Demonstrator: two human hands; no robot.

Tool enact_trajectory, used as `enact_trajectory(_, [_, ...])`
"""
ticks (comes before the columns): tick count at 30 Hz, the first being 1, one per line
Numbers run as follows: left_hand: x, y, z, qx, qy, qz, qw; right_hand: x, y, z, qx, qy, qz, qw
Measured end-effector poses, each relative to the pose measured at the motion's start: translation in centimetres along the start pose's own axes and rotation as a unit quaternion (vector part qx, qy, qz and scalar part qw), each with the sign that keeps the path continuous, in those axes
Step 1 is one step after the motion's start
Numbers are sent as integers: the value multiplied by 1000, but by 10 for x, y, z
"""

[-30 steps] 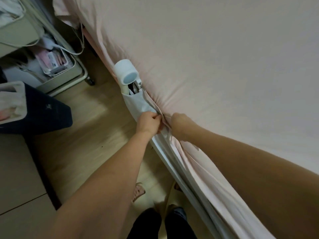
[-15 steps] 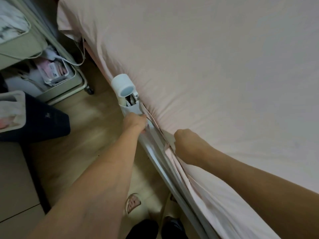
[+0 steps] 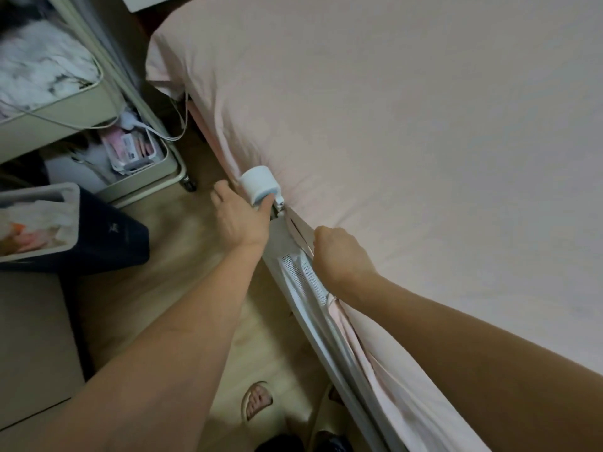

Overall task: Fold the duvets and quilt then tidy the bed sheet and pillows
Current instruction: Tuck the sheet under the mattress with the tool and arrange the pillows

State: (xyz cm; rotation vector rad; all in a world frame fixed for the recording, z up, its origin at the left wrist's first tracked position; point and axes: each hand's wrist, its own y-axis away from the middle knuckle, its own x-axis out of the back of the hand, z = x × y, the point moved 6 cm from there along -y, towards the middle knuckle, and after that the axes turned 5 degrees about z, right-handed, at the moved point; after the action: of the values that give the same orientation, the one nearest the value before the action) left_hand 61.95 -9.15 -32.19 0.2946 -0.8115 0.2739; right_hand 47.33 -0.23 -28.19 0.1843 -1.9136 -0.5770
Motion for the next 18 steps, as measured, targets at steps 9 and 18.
enact_trajectory(9, [3, -5, 17, -105, 43, -34, 993, -7, -9, 13, -12, 15, -18, 1000])
enact_trajectory(18, [4, -6, 25, -91, 27, -60, 994, -16, -15, -9, -48, -6, -44, 998])
